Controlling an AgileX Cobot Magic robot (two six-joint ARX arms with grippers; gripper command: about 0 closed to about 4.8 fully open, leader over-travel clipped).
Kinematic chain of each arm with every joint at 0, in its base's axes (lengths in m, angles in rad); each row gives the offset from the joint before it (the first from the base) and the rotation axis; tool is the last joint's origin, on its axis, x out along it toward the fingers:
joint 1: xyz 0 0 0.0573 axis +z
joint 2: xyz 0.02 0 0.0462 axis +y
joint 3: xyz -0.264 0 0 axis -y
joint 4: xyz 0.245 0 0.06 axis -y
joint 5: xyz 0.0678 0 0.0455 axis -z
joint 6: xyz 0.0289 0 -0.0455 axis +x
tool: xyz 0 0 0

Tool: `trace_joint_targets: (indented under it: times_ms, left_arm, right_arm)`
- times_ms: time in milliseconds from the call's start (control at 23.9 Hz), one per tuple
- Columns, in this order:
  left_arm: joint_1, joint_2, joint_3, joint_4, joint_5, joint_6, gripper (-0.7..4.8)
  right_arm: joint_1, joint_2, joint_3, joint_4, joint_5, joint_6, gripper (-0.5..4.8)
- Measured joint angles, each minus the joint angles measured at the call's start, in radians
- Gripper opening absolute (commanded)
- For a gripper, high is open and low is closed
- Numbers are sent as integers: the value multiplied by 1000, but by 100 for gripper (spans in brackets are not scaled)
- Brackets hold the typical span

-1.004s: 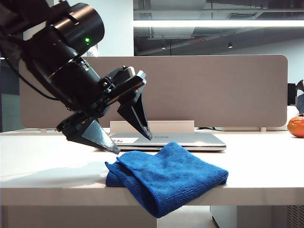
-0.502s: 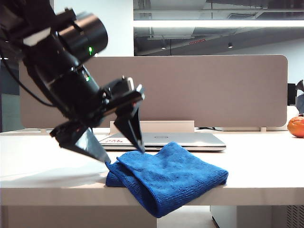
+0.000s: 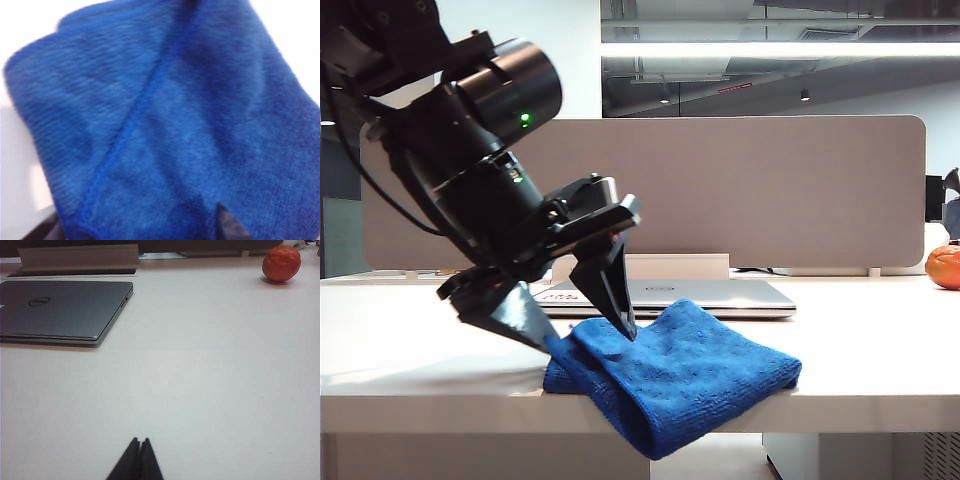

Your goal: Pick up the blue rag and put it over the laptop.

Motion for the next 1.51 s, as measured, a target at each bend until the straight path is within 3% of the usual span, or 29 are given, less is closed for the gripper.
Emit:
trace_joint_targets:
  times_ms: [125,418,544,795,1087,1506]
  left_arm:
    - [-50,7,0,27,-47,0,208]
    - [-63,45,3,50,-71,0,89]
    - [-63,53,4,61,-73,0,1]
    - [-63,56,7,75,-73,0,-6]
    - [-63,59,153,74,-71,10,-6]
    - [-34,59,412,62,-91,164,-6]
  right_arm:
    - [0,0,0,0,0,0,0]
    - [0,0,0,0,0,0,0]
    - [0,0,0,0,0,0,0]
    - [0,0,0,0,0,0,0]
    - [0,0,0,0,0,0,0]
    - [0,0,0,0,-1,0,0]
